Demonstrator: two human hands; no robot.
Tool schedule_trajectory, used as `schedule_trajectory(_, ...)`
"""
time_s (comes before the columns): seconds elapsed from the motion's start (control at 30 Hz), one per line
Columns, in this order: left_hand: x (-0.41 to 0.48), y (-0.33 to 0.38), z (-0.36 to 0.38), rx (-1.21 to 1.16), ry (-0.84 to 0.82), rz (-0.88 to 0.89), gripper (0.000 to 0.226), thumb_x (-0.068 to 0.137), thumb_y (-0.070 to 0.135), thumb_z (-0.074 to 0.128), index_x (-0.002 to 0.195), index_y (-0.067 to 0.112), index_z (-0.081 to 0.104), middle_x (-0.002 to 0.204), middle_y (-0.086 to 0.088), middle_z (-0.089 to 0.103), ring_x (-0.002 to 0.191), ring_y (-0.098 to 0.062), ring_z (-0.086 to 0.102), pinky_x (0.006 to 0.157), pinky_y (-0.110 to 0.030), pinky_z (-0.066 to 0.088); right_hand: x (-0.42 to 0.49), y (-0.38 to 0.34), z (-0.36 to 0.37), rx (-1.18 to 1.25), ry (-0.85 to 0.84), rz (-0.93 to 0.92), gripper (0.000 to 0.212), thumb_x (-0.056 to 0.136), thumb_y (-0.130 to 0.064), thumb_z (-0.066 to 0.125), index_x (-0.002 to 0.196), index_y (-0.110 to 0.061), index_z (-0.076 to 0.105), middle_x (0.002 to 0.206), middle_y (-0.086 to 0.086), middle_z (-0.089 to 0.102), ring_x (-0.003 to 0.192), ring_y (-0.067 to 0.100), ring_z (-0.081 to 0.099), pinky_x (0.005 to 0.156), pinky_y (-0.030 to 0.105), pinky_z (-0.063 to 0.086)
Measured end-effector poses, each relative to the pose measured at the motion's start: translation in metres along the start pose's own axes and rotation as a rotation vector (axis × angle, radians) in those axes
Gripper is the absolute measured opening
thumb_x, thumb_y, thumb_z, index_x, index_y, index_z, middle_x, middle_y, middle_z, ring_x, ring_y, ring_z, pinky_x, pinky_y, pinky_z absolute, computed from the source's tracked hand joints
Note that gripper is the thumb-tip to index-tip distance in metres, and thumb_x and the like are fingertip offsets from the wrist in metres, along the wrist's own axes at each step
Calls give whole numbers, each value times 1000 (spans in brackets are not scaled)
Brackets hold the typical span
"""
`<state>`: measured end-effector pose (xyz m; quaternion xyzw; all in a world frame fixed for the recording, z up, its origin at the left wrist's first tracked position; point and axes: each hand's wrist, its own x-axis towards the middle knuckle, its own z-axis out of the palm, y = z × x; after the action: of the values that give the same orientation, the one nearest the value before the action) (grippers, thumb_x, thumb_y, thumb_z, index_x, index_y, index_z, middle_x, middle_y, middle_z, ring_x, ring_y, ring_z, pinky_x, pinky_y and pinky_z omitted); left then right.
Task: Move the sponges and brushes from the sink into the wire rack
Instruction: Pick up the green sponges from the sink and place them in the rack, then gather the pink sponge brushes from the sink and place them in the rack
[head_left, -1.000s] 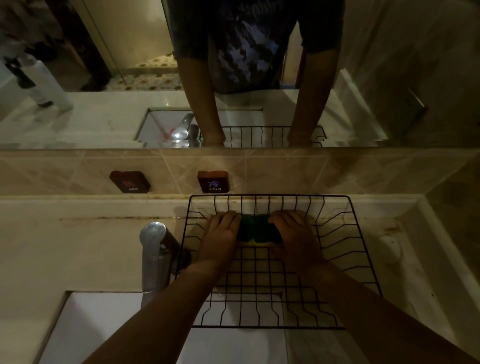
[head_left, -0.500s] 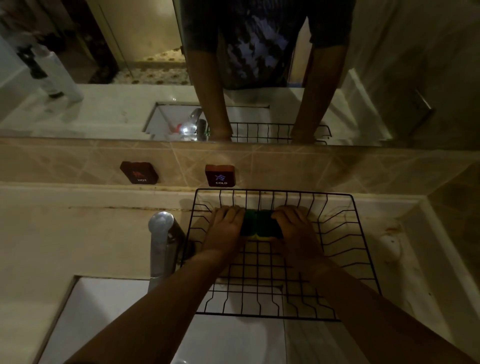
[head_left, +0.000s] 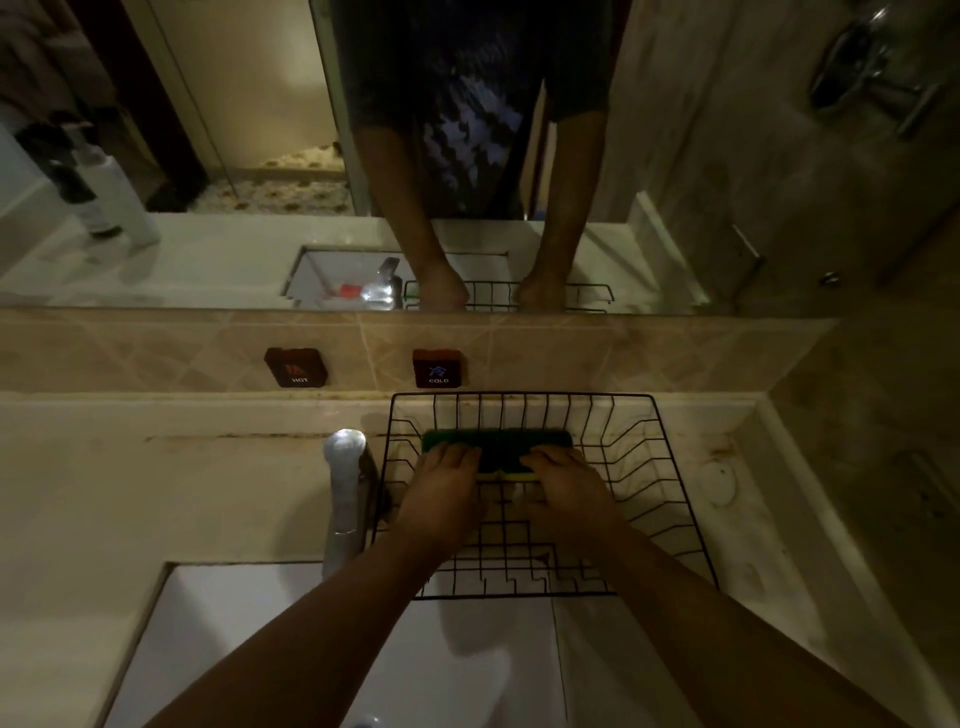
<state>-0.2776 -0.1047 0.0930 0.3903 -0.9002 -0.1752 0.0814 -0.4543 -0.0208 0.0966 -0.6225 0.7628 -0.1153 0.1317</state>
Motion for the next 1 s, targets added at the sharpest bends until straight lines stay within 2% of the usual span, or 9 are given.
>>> schedule_trajectory(0.13, -21, 10, -21, -3, -9, 17, 57, 90, 29, 61, 142, 19, 43, 146, -4, 46, 137, -23, 34, 116, -37, 31, -27, -25, -12, 57, -26, 78, 40, 88, -38, 57, 124, -21, 54, 123, 4, 57, 108, 23, 54, 87, 37, 49)
schedule_trajectory(0.27, -50, 22, -38, -46, -47, 36, 60, 90, 31, 62, 145, 18, 40, 147, -5, 44, 136, -24, 36, 111, -36, 37, -63, -48, -23, 134, -37, 84, 43, 90, -39, 58, 129, -22, 51, 127, 2, 53, 113, 20, 51, 90, 38, 49)
schedule_trajectory(0.4, -80, 27, -55, -114, -1, 63, 51, 89, 31, 62, 138, 22, 46, 139, -1, 51, 127, -19, 44, 105, -33, 43, -92, -76, -31, 125, -4, 96, 43, 89, -32, 58, 129, -18, 52, 125, 6, 55, 110, 20, 53, 88, 36, 50)
schedule_trajectory(0.5, -105, 22, -63, -164, -29, 61, 48, 87, 30, 63, 133, 23, 49, 133, 0, 54, 122, -18, 48, 102, -32, 45, -111, -96, -28, 149, 20, 102, 39, 89, -30, 58, 126, -19, 54, 125, 3, 55, 113, 20, 51, 92, 35, 49)
schedule_trajectory(0.6, -129, 14, -68, -154, -68, 78, 44, 86, 30, 63, 129, 22, 53, 129, -1, 58, 117, -20, 54, 98, -34, 49, -127, -111, -25, 180, 51, 110, 30, 89, -28, 61, 117, -16, 59, 117, 4, 58, 107, 21, 55, 88, 36, 50)
schedule_trajectory(0.73, -158, 6, -69, -110, -85, 46, 49, 86, 40, 64, 130, 26, 51, 131, -1, 58, 118, -19, 54, 95, -33, 50, -144, -128, -21, 144, 48, 106, 38, 90, -34, 59, 124, -17, 57, 121, 3, 59, 111, 21, 54, 92, 36, 48)
schedule_trajectory(0.83, -175, -3, -68, -92, -128, 28, 57, 87, 45, 62, 137, 24, 46, 138, -3, 54, 124, -21, 51, 99, -37, 49, -154, -139, -13, 122, 2, 153, 44, 89, -38, 60, 128, -19, 54, 126, 3, 58, 112, 20, 53, 93, 35, 48)
schedule_trajectory(1.0, -197, -22, -68, -84, -161, 22, 58, 89, 45, 60, 139, 19, 47, 141, -6, 52, 129, -23, 45, 106, -38, 43, -164, -156, 8, 140, -40, 221, 55, 88, -41, 62, 137, -20, 47, 138, 3, 54, 123, 19, 50, 101, 32, 41)
